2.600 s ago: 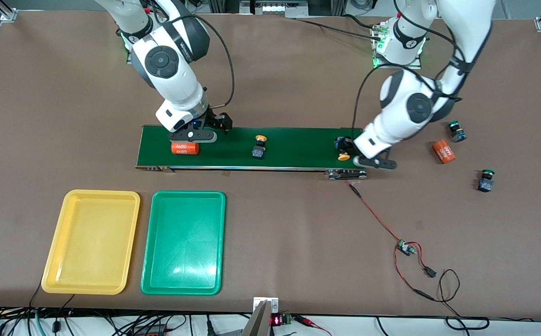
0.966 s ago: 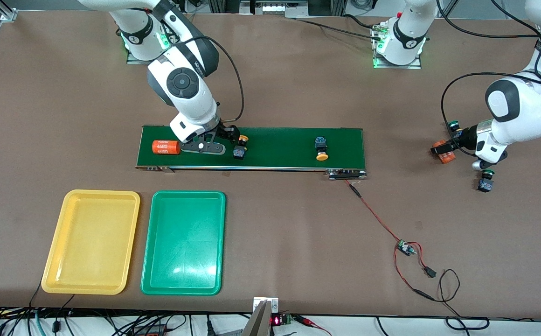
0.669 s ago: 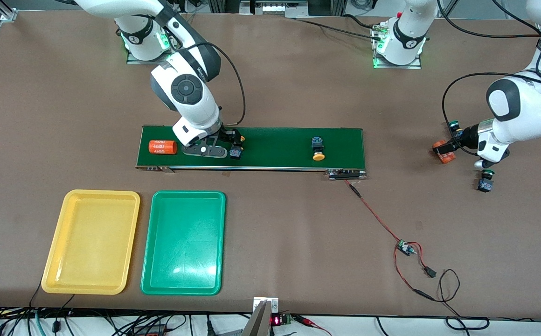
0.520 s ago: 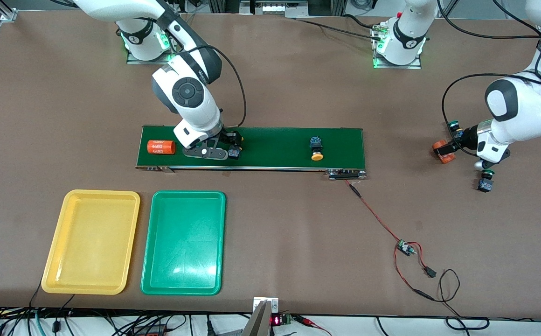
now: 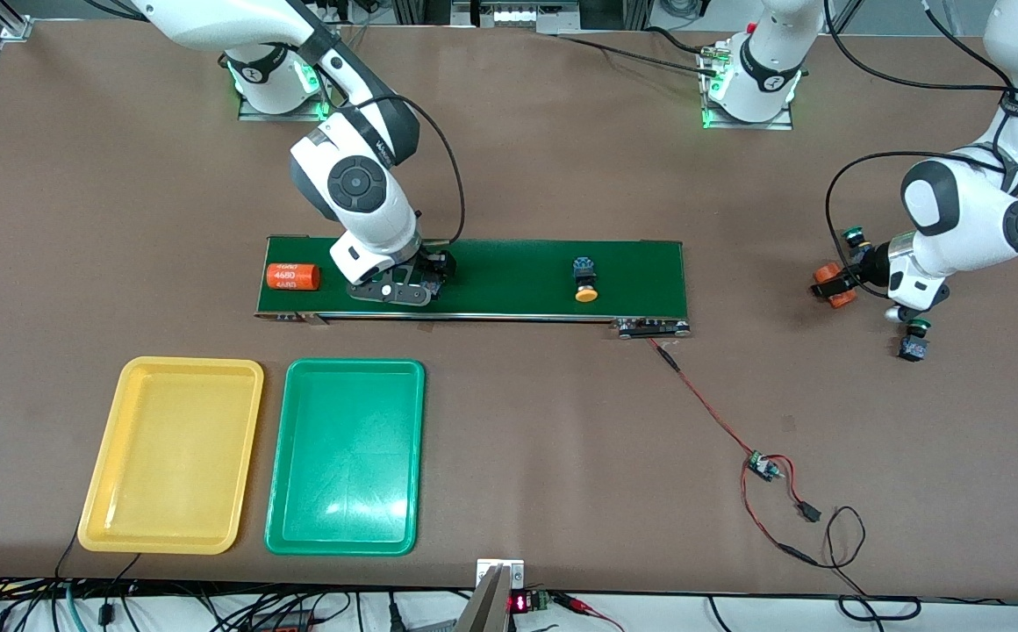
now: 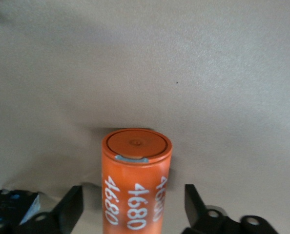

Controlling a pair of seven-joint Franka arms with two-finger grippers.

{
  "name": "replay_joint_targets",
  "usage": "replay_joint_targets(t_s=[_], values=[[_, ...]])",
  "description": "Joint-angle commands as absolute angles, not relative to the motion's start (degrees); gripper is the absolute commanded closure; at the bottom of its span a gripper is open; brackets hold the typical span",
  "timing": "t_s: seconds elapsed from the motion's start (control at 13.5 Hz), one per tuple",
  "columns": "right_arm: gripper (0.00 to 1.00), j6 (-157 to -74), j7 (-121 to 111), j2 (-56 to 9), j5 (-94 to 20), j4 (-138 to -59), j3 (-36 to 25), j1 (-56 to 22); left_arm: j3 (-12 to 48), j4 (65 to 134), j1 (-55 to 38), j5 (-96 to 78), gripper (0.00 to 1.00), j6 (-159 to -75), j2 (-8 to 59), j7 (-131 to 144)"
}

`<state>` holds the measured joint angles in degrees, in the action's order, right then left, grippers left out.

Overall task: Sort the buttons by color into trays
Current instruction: 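Grasp the button with the right gripper while the left gripper grasps a cell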

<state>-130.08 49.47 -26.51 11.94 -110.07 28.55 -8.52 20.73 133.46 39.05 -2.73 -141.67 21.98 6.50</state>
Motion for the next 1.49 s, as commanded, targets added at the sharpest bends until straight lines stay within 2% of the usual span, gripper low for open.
replay_joint_targets(t_s=[0.0,0.15,0.3,0.45,0.59,0.67,0.82,0.97,1.11,1.41], values=[[0.0,-130.0,50.8,-28.5,13.6,-108.7,27.8,-9.3,20.7,133.5,37.3,-0.6,0.99,-138.2,19.3,7.4],[0.01,-130.0,50.5,-29.2,14.4,-108.7,27.1,-9.3,21.1,132.9,34.9,0.1,1.0,-133.3,16.3,7.5],[0.06,-130.9,50.2,-29.7,14.5,-108.7,26.9,-9.2,21.3,132.7,31.9,0.1,1.0,-132.0,14.2,8.0],[0.15,-131.1,50.1,-30.1,14.6,-108.7,26.6,-9.1,21.4,132.2,29.3,0.2,1.0,-131.0,12.3,7.9],[0.26,-131.1,50.1,-30.1,14.6,-108.7,26.5,-9.0,21.9,129.3,24.8,0.2,1.0,-125.1,9.9,7.8],[0.34,-131.1,50.0,-30.1,14.6,-108.7,26.5,-9.0,23.1,128.0,22.8,0.3,1.0,-121.9,9.3,7.2],[0.61,-131.1,49.8,-30.1,15.6,-108.7,26.5,-8.7,29.3,124.8,21.7,0.2,1.0,-118.1,9.1,6.8],[0.83,-130.3,49.2,-30.1,15.6,-106.2,25.7,-8.5,34.4,124.6,21.7,0.2,1.0,-117.7,9.1,2.2],[0.95,-128.4,49.1,-29.8,15.2,-104.8,25.2,-8.3,35.1,124.3,21.7,0.2,1.0,-117.7,9.2,-6.8],[0.97,-120.6,43.4,-26.9,14.7,-101.3,23.3,-6.3,35.2,123.7,21.7,-0.5,0.96,-120.0,10.1,-29.4]])
